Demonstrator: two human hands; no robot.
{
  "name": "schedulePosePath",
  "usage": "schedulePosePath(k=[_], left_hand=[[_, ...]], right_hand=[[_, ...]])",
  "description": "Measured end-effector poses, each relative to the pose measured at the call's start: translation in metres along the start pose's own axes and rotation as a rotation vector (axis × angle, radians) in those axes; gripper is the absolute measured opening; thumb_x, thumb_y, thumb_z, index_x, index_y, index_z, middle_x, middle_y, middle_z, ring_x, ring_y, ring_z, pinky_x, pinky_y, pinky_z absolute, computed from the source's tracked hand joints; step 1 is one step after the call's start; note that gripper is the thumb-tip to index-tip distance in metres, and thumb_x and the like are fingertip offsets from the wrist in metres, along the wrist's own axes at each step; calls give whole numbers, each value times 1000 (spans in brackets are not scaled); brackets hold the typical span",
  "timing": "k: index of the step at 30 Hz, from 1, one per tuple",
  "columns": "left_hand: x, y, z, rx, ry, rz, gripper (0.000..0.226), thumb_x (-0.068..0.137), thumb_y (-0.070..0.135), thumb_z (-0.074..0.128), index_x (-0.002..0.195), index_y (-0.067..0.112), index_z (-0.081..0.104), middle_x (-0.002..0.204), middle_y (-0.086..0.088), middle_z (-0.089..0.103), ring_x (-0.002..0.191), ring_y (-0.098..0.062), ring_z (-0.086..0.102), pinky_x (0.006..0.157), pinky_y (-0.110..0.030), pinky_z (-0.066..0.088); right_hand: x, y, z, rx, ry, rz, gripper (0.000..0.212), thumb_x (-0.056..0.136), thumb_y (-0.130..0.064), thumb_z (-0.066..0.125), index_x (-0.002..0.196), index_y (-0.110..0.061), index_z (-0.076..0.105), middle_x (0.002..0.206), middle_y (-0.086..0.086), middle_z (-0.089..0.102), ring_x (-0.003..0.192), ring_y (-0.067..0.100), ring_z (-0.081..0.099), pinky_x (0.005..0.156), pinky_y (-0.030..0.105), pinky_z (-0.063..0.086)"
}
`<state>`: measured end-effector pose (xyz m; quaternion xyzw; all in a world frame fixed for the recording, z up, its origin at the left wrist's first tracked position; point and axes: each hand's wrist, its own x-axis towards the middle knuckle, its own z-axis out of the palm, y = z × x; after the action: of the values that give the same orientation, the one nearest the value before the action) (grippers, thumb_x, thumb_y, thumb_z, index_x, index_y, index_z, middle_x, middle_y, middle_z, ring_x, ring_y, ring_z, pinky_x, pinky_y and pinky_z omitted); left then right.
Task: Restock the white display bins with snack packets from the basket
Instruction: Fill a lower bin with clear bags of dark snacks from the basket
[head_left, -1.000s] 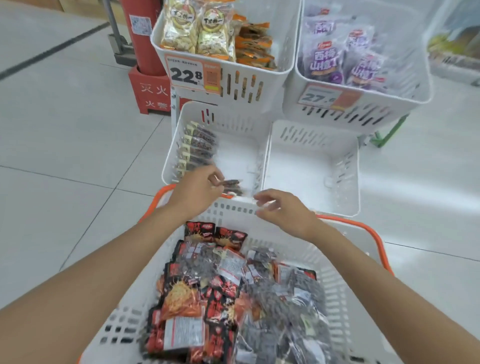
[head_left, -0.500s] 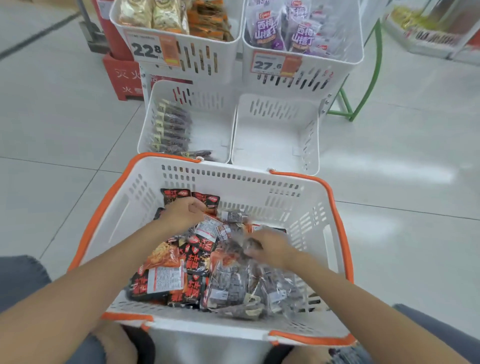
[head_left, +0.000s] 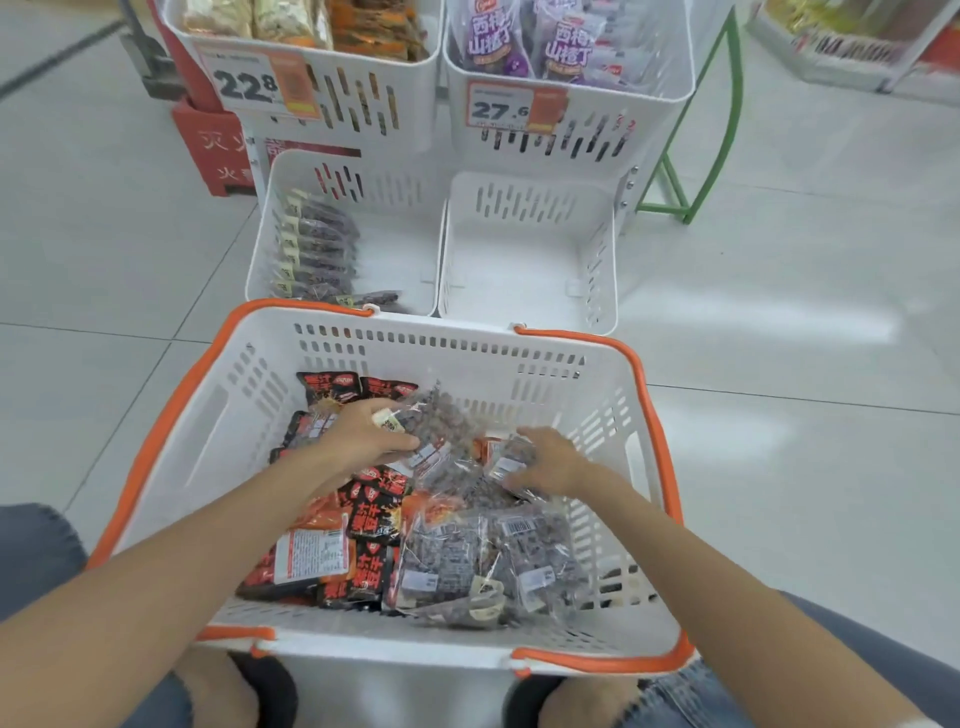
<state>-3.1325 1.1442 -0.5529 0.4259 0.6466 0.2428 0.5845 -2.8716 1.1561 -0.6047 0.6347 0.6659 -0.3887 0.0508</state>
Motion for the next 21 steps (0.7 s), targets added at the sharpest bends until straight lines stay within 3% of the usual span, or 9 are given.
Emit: schedulePosePath(k=[2,4,6,8,10,14,17,20,21], left_hand=[[4,-8,-7,-10,72,-18,38,81,7,77,115,3,60,114,-15,65,81,-16,69,66,-22,59],[7,-13,-15,-80,110,-27,39,82,17,78,113,-1,65,102,-6,69,74,-15,68,69,-29,59],[8,-14,-21,-126,135,-26,44,85,27,74,122,6,65,115,-6,67,95,-21,67,90,-42,55],[9,-13,-26,-178,142,-3,57,92,32,65,142,12,47,147,-3,45,134,-27,44,113,-51,32],[11,-8,-28,-258,120,33,66,97,32,58,153,18,28,161,0,22,147,-26,22,117,-52,23],[4,7,-27,-334,27,12,68,100,34,50,157,24,13,163,2,13,149,-23,15,109,-45,33],[-1,15,-24,-315,-97,14,77,96,43,50,156,29,3,164,3,6,149,-24,17,97,-36,44],[4,13,-23,-117,-136,20,103,77,51,73,156,26,11,160,2,21,142,-22,31,113,-43,33],[7,11,-25,-78,-126,26,111,69,52,81,155,25,16,156,4,27,137,-20,36,112,-43,33]], right_hand=[[4,13,26,-173,-49,4,82,89,-37,65,154,-24,17,155,14,28,140,36,28,110,43,31],[5,12,23,-149,89,-83,57,97,-24,52,149,-23,29,134,16,53,115,32,53,88,37,46],[7,2,-1,-67,192,-127,39,102,-20,43,140,-15,41,117,11,65,91,24,64,76,35,52],[6,-11,-31,24,244,-147,38,104,-20,38,141,-12,42,121,10,63,98,24,65,82,34,52],[4,-28,-53,120,253,-205,37,105,-22,37,140,-12,45,124,11,62,112,26,61,95,36,47],[-5,-69,-70,253,141,-318,37,104,-24,42,137,-12,51,135,4,56,122,20,53,102,32,42],[-12,-99,-66,291,87,-384,34,103,-23,44,133,-14,56,127,-2,61,112,13,56,95,27,44],[-15,-123,-53,348,144,-416,32,103,-20,45,132,-12,58,108,-8,61,94,6,58,92,31,43],[-11,-127,-50,355,172,-414,32,102,-21,47,131,-14,57,113,-5,58,102,7,55,97,33,40]])
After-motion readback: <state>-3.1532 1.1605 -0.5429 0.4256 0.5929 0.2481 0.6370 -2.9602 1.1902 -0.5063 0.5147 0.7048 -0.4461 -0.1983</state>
